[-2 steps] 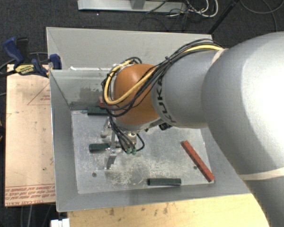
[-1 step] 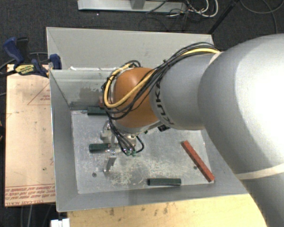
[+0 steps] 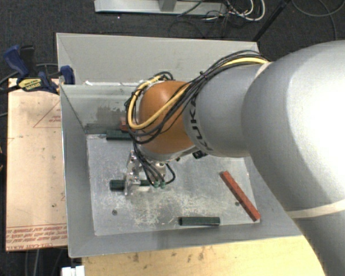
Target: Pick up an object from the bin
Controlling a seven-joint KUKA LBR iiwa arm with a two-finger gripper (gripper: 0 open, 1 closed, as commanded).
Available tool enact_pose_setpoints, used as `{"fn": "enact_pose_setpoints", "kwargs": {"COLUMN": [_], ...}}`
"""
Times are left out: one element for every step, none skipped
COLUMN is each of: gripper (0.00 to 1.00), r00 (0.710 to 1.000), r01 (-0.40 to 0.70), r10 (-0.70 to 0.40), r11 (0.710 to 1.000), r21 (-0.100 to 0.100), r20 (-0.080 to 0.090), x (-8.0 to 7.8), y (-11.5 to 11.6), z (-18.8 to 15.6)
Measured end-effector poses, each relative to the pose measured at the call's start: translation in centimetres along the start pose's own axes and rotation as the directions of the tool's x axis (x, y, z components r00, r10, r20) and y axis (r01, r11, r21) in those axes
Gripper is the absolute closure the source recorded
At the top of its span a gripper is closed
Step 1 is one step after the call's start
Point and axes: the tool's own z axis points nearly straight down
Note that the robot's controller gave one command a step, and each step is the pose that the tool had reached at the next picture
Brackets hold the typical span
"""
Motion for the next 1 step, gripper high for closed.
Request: {"fn": "enact_pose_setpoints", "kwargs": {"gripper": [1.0], "r00": [1.0], "r01": [0.0], "r10": [0.0], "r11": [1.0], "r21": [0.0], "r20": [0.0], "x": [0.0], "y": [0.0], "z": [0.0]}}
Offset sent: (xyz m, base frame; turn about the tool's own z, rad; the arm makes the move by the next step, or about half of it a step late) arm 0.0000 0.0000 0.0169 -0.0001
